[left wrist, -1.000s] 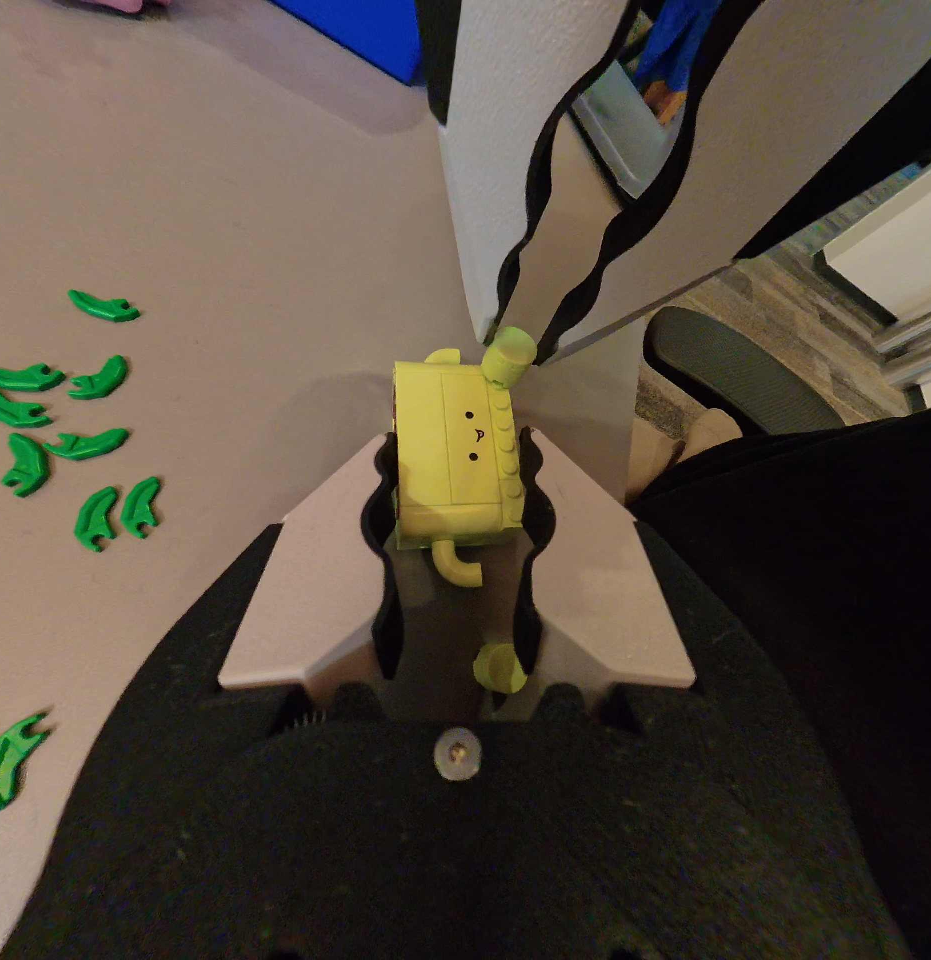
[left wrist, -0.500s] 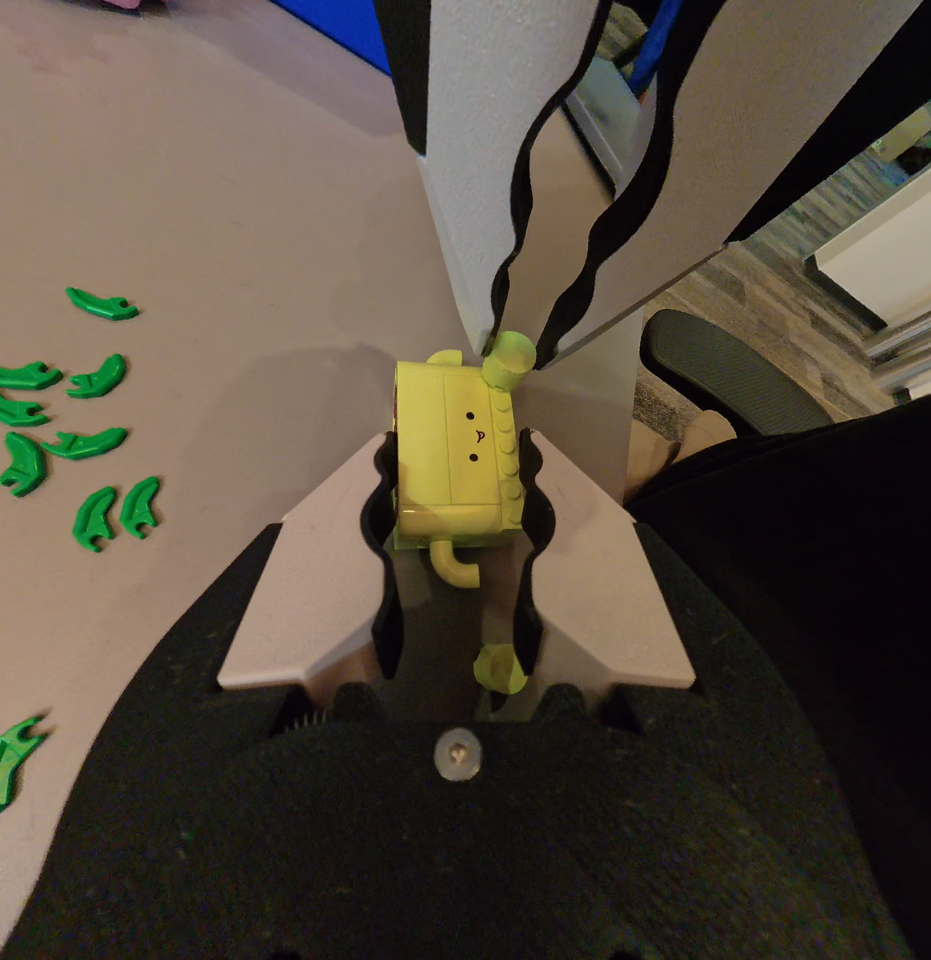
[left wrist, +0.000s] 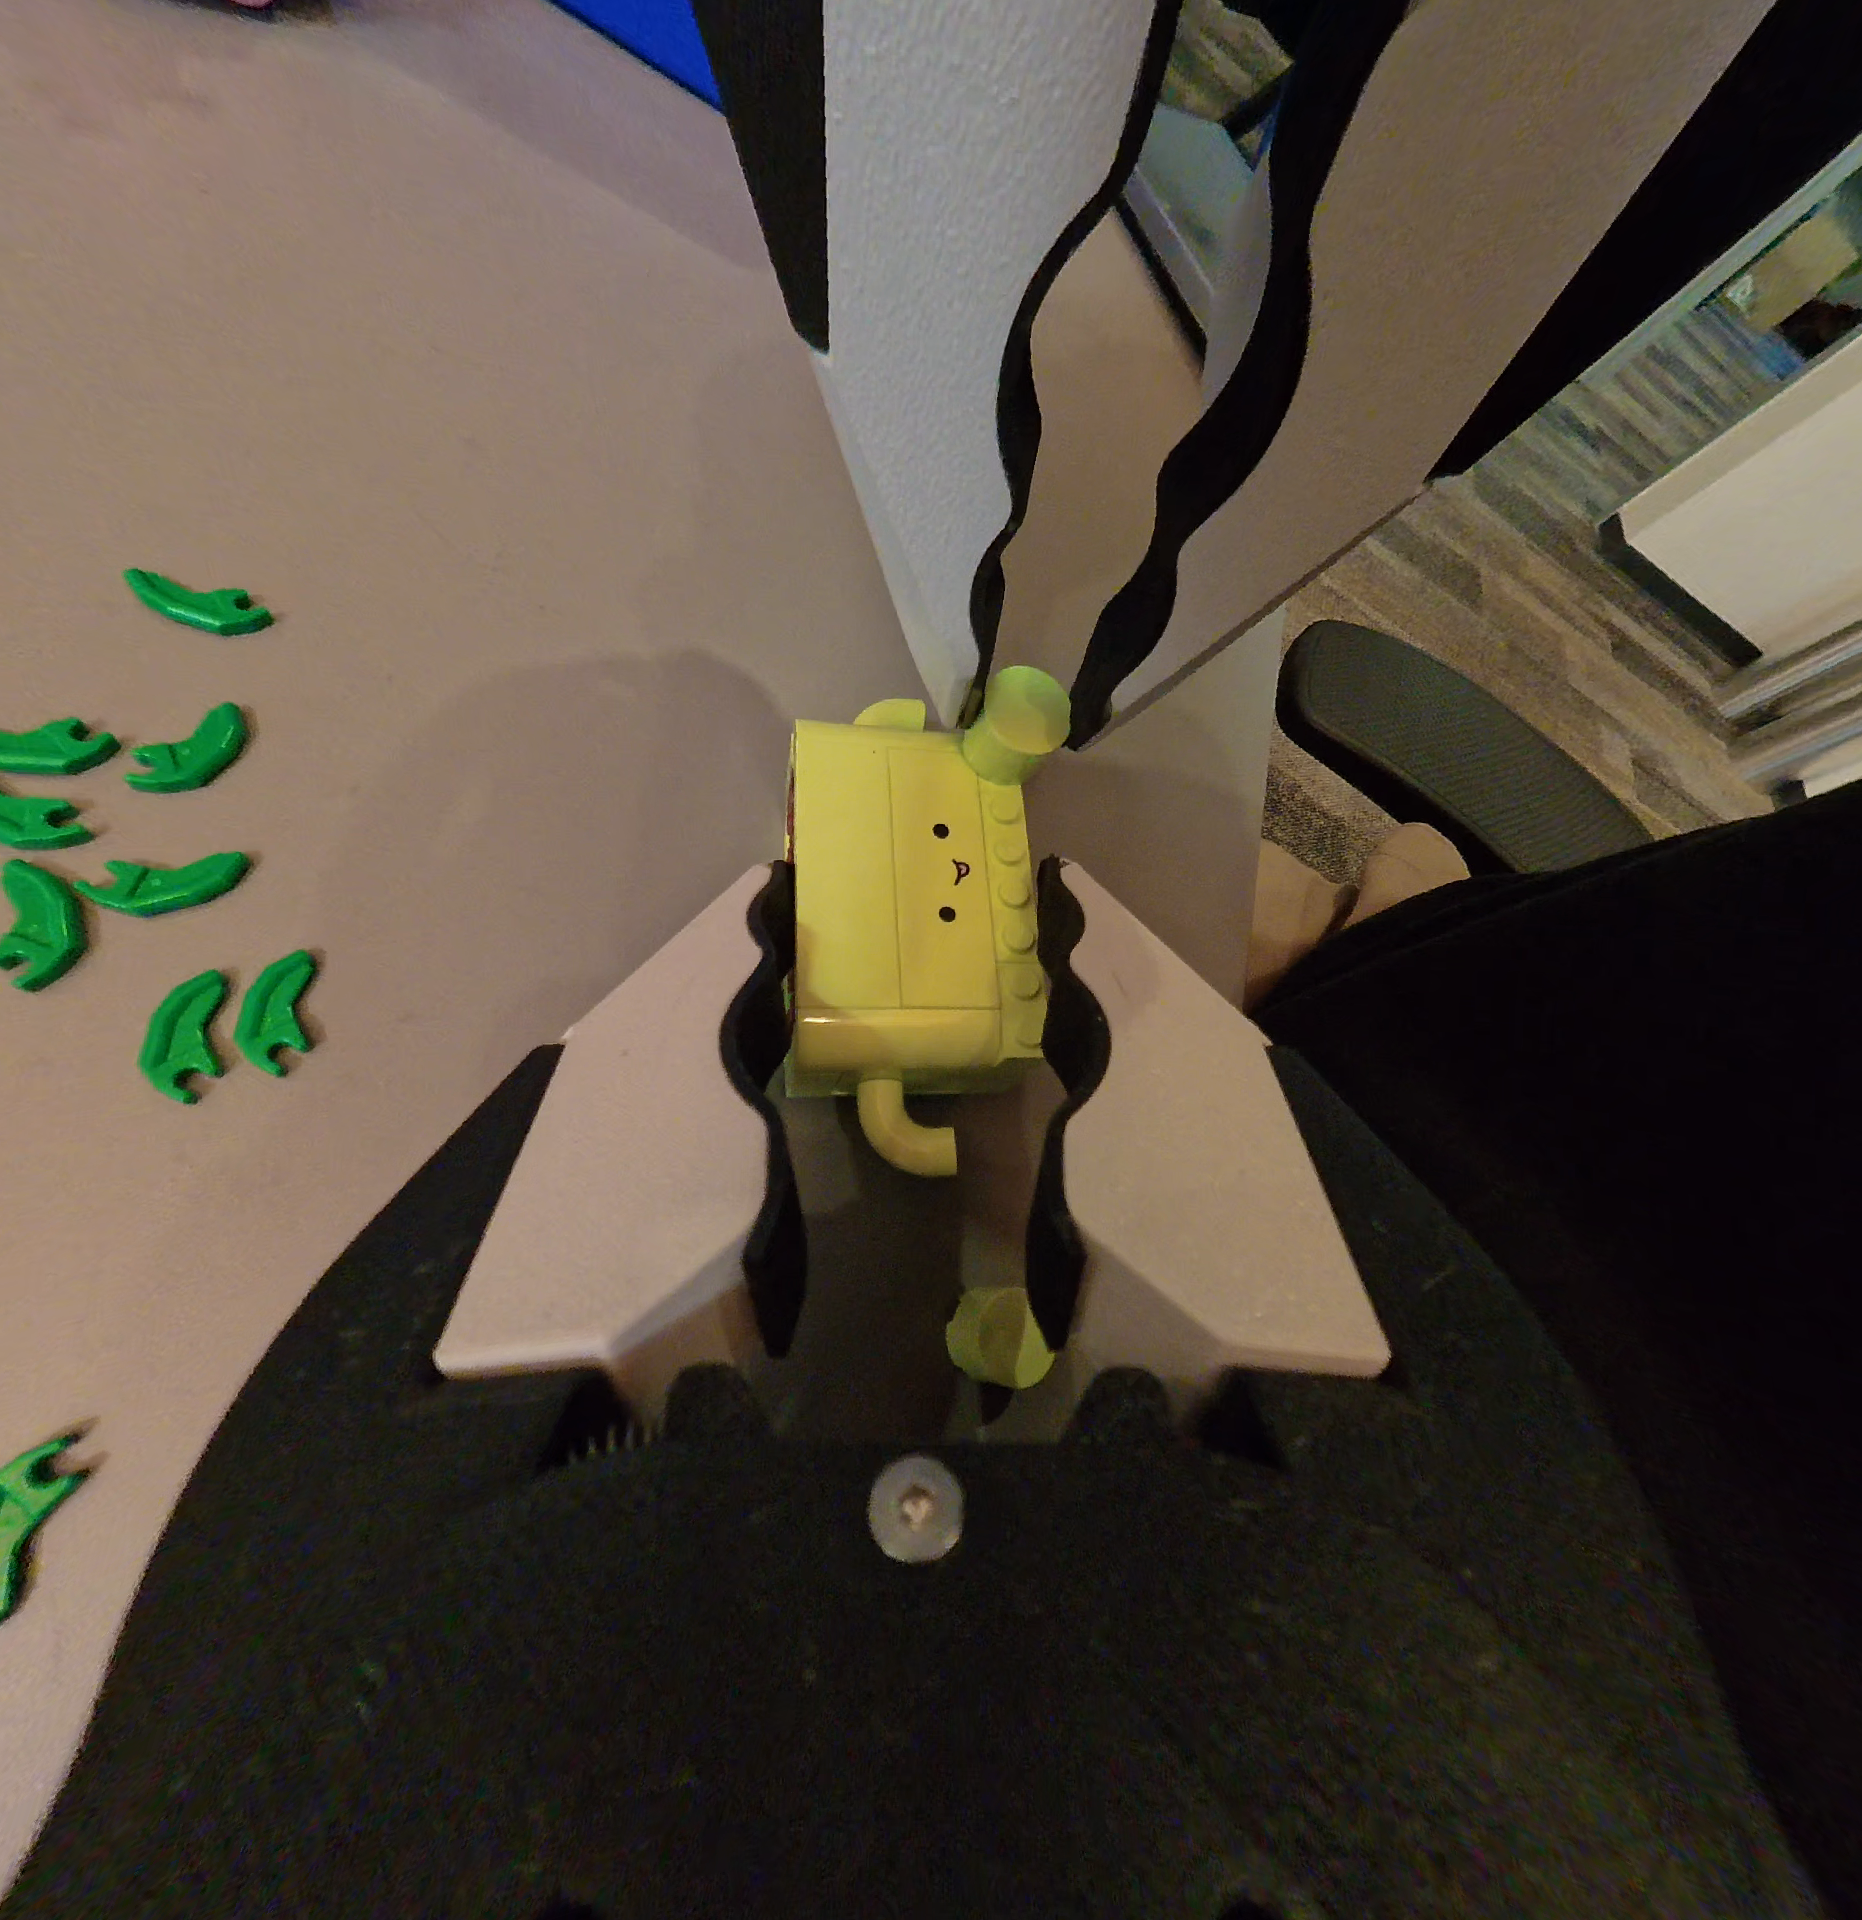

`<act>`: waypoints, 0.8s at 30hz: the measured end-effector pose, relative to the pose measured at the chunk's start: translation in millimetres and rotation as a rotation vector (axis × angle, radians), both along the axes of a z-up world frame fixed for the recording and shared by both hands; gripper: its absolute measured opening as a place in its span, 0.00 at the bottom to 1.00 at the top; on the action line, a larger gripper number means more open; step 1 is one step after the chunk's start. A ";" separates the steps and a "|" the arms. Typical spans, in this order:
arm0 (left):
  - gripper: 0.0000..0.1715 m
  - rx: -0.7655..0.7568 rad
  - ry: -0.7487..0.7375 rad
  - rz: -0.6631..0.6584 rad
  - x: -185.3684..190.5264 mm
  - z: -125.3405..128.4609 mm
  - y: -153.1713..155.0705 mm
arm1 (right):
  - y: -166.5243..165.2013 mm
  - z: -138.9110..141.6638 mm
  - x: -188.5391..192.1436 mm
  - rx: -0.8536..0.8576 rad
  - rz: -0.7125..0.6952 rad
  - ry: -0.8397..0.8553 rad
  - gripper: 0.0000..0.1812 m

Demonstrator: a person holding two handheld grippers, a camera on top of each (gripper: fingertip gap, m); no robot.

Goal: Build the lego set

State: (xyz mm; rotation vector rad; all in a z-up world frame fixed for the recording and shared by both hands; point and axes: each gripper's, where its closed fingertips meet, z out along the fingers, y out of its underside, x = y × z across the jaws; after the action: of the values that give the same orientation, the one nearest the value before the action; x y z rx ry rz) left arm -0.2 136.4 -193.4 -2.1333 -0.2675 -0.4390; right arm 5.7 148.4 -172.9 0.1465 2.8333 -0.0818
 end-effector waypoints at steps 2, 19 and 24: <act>0.27 0.000 -0.001 0.000 0.0 0.0 -0.1 | -0.1 0.0 -0.3 0.003 -0.015 0.006 0.08; 0.26 0.167 -0.165 0.041 -15.2 32.6 -8.1 | -1.5 53.4 -32.4 -0.439 -0.472 0.563 0.32; 0.26 0.440 -0.794 -0.035 -30.6 79.7 -22.8 | -13.0 81.1 -25.8 -0.659 -0.493 0.667 0.38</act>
State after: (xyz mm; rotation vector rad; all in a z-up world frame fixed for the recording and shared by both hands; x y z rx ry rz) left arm -30.8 113.7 -113.6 -1.4540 -0.5214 -1.2376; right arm -20.2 135.3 -91.8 0.7790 3.1163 -1.3700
